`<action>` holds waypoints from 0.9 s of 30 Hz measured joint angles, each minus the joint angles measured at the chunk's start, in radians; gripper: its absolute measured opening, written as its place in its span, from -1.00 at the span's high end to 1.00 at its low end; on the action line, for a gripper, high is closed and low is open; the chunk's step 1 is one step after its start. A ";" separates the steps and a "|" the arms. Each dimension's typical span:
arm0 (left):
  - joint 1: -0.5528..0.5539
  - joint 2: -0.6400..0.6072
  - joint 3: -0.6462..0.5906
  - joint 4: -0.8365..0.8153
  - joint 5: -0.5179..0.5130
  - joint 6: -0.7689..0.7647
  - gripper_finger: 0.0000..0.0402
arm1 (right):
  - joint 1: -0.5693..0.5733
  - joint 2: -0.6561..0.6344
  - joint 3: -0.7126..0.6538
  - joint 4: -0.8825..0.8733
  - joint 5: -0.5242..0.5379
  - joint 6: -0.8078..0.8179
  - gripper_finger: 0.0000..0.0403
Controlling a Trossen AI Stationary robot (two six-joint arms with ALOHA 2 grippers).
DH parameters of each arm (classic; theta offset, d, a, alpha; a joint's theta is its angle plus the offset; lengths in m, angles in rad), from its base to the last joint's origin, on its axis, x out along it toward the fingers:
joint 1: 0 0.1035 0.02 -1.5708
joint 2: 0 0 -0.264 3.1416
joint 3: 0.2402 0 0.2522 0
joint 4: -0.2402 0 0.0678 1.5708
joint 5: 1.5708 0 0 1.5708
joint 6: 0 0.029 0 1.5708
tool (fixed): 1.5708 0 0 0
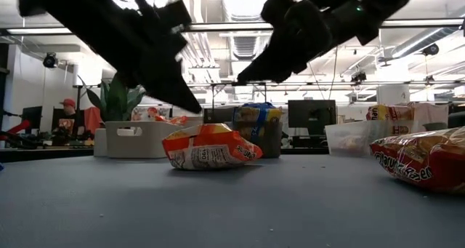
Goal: Sort Maruchan noodles
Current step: Put the orange pack noodle into the gray bin
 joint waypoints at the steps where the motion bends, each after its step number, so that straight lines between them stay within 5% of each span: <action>1: 0.011 0.011 0.000 0.012 0.025 0.011 1.00 | 0.000 -0.007 -0.016 0.042 0.000 -0.011 0.71; 10: 0.101 0.109 0.000 0.227 0.204 0.176 1.00 | -0.007 -0.077 -0.096 0.233 0.000 -0.078 0.76; 27: 0.145 0.171 0.002 0.282 0.213 0.155 1.00 | -0.007 -0.077 -0.109 0.235 0.000 -0.087 0.76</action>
